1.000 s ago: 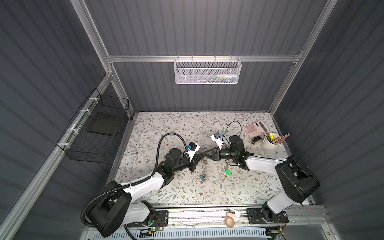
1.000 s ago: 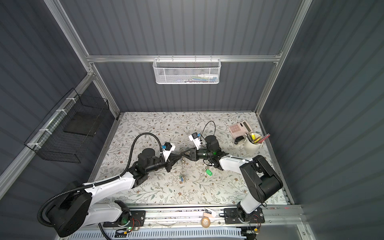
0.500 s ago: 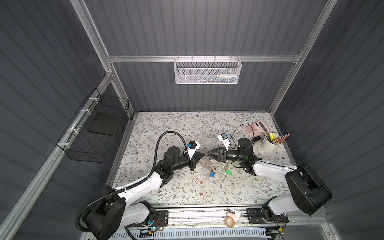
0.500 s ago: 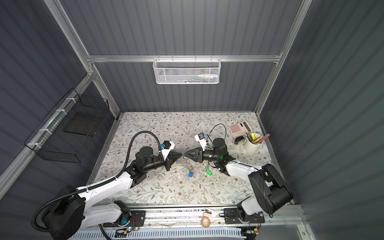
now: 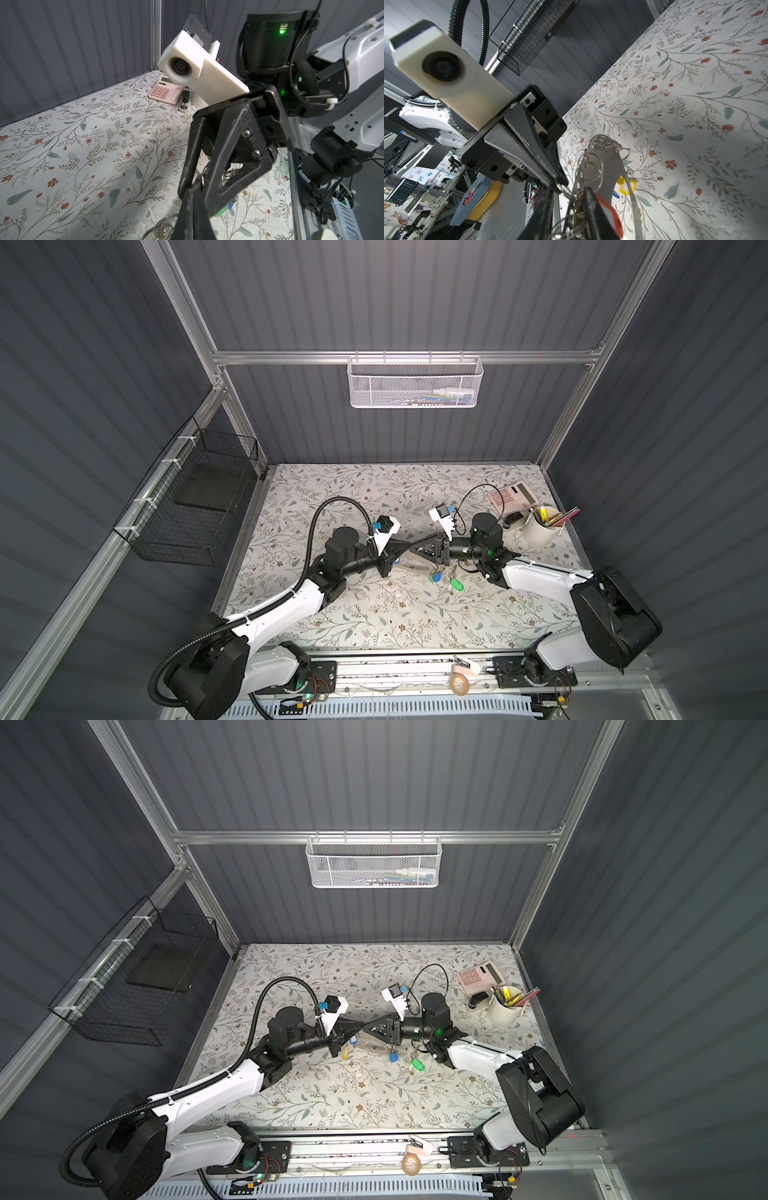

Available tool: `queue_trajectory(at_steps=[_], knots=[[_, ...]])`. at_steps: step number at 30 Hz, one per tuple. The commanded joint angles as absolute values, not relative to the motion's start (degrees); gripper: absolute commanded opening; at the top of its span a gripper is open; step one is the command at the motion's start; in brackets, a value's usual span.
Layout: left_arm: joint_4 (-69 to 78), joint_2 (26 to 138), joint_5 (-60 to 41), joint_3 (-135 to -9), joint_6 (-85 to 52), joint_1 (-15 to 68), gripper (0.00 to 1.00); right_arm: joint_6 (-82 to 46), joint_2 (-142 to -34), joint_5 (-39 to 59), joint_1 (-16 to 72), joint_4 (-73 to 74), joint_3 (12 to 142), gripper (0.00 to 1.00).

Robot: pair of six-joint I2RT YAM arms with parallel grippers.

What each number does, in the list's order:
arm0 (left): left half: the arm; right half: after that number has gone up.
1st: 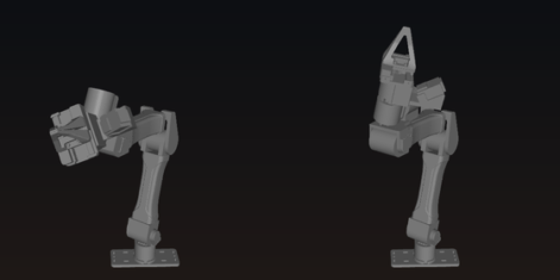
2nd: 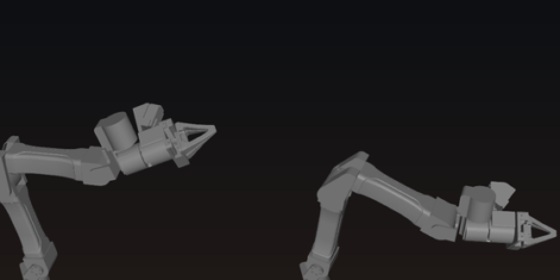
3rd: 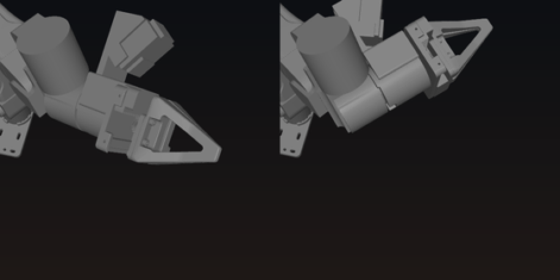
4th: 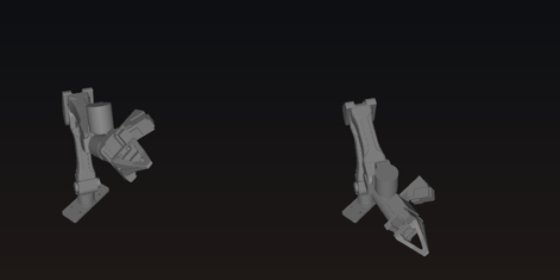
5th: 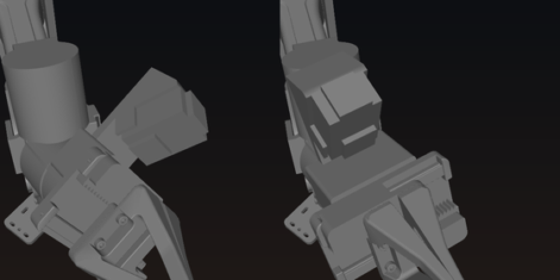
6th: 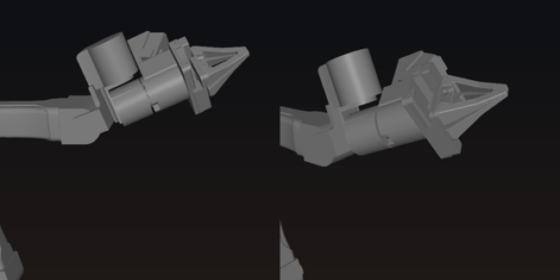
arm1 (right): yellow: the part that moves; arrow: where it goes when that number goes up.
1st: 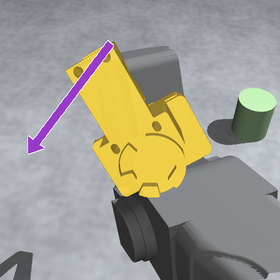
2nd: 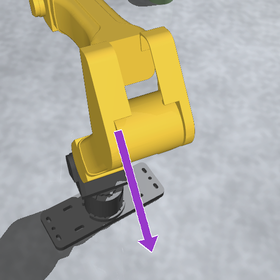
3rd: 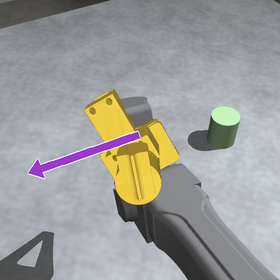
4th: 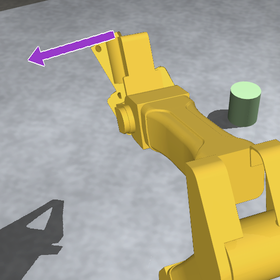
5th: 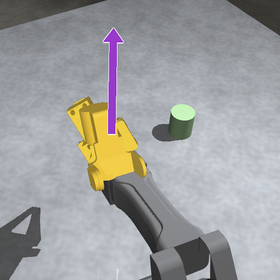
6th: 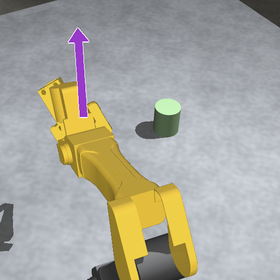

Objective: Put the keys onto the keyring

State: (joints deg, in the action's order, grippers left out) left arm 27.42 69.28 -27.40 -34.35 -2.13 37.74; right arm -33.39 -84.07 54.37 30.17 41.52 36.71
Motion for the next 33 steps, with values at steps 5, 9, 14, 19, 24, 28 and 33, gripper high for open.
queue_trajectory(at_steps=[5,9,14,19,24,28,33], knots=[[29.7,68.3,-29.6,-36.7,-2.6,36.7,0.0,-35.5,-81.1,56.7,29.4,43.6,36.4,0.42],[29.2,68.2,-29.8,-36.8,-2.0,36.5,0.0,-44.2,-80.6,59.4,25.5,53.9,34.4,0.44],[29.0,68.7,-31.2,-37.4,-1.9,36.6,0.0,-44.8,-80.3,58.3,23.5,53.4,34.8,0.43],[29.7,68.8,-31.2,-37.9,-2.4,36.5,0.0,-42.9,-81.0,57.6,23.5,51.1,34.9,0.36],[29.8,69.7,-32.5,-38.8,-2.7,36.6,0.0,-39.0,-81.7,57.9,26.3,47.2,35.8,0.36],[30.7,70.1,-32.2,-38.9,-3.3,36.5,0.0,-36.9,-81.7,58.2,27.9,44.6,36.6,0.34],[31.4,70.8,-32.4,-39.4,-3.9,36.5,0.0,-37.2,-81.7,58.5,27.9,45.1,36.7,0.29]])
